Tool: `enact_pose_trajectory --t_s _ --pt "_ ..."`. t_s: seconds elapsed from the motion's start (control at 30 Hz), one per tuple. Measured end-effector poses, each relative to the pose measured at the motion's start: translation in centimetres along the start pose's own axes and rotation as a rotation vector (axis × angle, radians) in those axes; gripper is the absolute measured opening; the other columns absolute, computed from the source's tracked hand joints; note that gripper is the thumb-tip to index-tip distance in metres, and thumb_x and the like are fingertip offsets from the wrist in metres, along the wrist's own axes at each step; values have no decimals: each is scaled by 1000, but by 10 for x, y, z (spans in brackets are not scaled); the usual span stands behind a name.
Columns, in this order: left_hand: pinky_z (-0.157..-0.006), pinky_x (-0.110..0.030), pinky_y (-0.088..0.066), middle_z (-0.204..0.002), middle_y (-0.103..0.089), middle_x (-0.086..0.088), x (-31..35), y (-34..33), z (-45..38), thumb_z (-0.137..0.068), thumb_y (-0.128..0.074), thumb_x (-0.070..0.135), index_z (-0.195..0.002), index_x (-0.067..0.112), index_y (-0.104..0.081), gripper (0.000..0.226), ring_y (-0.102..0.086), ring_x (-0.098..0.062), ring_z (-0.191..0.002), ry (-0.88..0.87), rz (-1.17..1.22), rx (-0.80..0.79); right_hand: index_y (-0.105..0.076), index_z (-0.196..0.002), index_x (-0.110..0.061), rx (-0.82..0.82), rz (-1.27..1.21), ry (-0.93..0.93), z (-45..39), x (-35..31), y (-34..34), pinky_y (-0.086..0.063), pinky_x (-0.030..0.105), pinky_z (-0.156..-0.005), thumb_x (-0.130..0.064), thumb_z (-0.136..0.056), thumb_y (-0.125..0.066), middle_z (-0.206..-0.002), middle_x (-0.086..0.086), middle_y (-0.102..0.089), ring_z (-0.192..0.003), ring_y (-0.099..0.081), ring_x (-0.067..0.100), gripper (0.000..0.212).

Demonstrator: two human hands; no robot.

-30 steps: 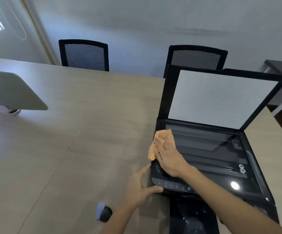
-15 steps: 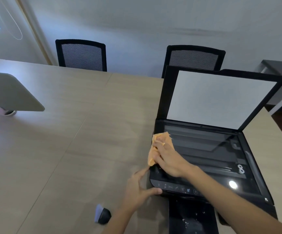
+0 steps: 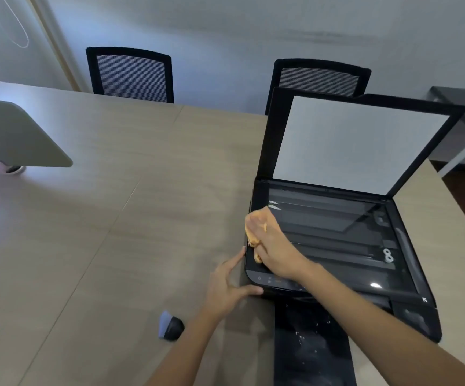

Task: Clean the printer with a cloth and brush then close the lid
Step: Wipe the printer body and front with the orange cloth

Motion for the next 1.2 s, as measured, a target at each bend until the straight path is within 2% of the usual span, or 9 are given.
enact_pose_trajectory --t_s 0.1,0.2,0.33,0.43,0.53,0.67,0.83,1.03,1.2 --pt "-109 -23 -37 -134 -59 12 -3 0 -1 -52 -88 42 -139 32 -47 97 -49 4 -126 -16 -4 -8 -29 -149 -22 -128 125 40 46 9 -12 -21 35 -121 -3 -94 -39 -161 5 -20 -147 -20 18 59" --pt "-111 -20 -33 -139 -55 13 -2 2 -1 -55 -88 39 -141 31 -45 96 -45 4 -130 -16 -8 -37 -31 -149 -25 -197 203 70 67 15 -3 -4 12 -117 -4 -94 -40 -159 -2 -25 -147 -10 4 59" --pt "-102 -2 -31 -139 -53 14 3 5 0 -57 -88 37 -142 28 -44 97 -43 6 -128 -24 -28 -49 -30 -149 -16 -25 207 -14 37 -5 -8 -27 32 -116 -3 -95 -40 -157 10 -27 -144 -26 27 57" --pt "-109 -25 -39 -135 -59 9 5 6 1 -58 -87 35 -139 26 -48 90 -51 -1 -126 -48 -53 -57 -37 -146 -16 -45 190 2 47 -11 -20 -26 35 -116 -3 -93 -40 -157 8 -29 -146 -23 26 55" --pt "-106 -10 -35 -137 -53 16 6 7 3 -58 -88 32 -141 27 -46 94 -45 9 -126 -43 -44 -42 -38 -146 -21 -91 196 42 84 8 -12 -17 26 -118 -4 -92 -41 -157 4 -32 -147 -22 19 56" --pt "-111 -20 -34 -139 -53 11 10 7 3 -57 -90 26 -142 21 -45 96 -44 4 -130 -38 -36 -35 -32 -148 -13 33 260 -145 57 8 2 -19 29 -117 -6 -95 -39 -157 10 -28 -144 -25 27 54" --pt "-100 -21 -44 -130 -61 11 10 7 2 -60 -85 22 -138 27 -50 85 -55 -5 -123 -43 -116 -41 -44 -141 -15 -41 214 -15 67 -16 -25 -29 35 -114 -7 -93 -40 -151 7 -37 -140 -31 25 48" --pt "-84 13 -26 -129 -49 20 13 9 4 -58 -89 28 -141 21 -46 93 -41 8 -123 -41 -122 -20 -40 -145 -22 56 229 -197 64 -4 -9 -28 26 -106 -6 -95 -37 -156 9 -33 -141 -32 28 52" --pt "-105 -28 -43 -130 -62 6 13 10 6 -61 -83 35 -139 28 -49 85 -54 -14 -124 -75 -253 22 -39 -145 -19 42 172 -37 86 -10 -36 -8 25 -117 -4 -94 -39 -158 5 -28 -149 -15 18 53"
Point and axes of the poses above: each hand's wrist, its own z-axis away from the middle knuckle, its own y-axis out of the back of the hand, x = y × z, the point moved 1 cm from there along -z, towards the middle knuckle
